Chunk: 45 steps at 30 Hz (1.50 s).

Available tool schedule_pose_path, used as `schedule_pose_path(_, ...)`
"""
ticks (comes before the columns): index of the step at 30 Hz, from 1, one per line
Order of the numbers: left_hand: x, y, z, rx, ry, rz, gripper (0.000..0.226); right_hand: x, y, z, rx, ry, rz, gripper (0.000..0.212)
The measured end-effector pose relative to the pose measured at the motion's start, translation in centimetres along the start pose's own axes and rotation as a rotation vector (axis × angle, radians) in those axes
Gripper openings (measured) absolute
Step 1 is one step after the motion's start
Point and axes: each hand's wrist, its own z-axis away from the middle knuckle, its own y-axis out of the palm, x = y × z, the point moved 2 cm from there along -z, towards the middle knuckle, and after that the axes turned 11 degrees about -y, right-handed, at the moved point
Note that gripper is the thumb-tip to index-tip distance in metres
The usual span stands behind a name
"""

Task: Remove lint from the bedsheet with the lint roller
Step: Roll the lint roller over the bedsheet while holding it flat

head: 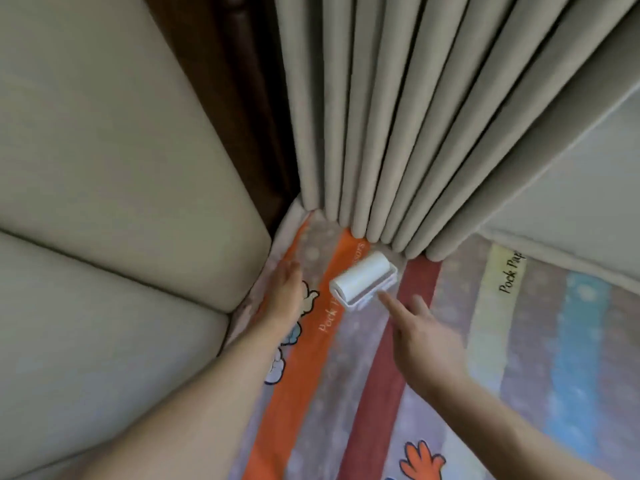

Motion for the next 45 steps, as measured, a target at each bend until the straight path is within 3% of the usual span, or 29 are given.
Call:
schedule_pose_path(4,4.7,1.5,-6.4,0.032,0.004,0.185,0.031,0.0,5.4,-6.6,-0.077,-0.04,0.057,0.064)
schedule_pose_path(8,4.1,1.8,-8.2,0.101,0.01,0.4,0.032,-0.5,7.9,-10.9,-0.112,-0.135,0.076,0.058)
schedule_pose_path(11,3.9,2.8,-9.2,0.213,0.052,0.421,0.038,-0.4,8.6,-13.1,-0.088,-0.218,0.097,0.059)
schedule_pose_path(15,5.2,3.3,-11.2,0.216,0.029,0.495,0.043,0.4,9.0,-15.6,0.001,-0.219,0.162,0.065)
schedule_pose_path(21,6.0,3.4,-12.2,0.147,0.025,0.532,0.055,-1.1,9.4,-14.6,0.033,-0.197,0.174,0.063)
schedule_pose_path(31,4.9,4.6,-9.9,0.167,0.092,0.394,0.035,-6.8,8.3,-6.3,0.062,-0.188,0.239,0.06)
schedule_pose_path(34,5.1,4.7,-9.8,0.031,0.17,0.105,0.039,-9.0,7.7,-3.3,0.048,-0.154,0.227,0.054)
schedule_pose_path(38,4.9,5.3,-8.4,-0.155,0.309,-0.715,0.064,-10.8,6.4,0.0,0.074,-0.128,0.247,0.052)
schedule_pose_path(45,4.2,5.0,-8.1,-0.153,0.305,-0.99,0.067,-13.8,1.5,5.5,0.238,-0.047,0.344,0.048)
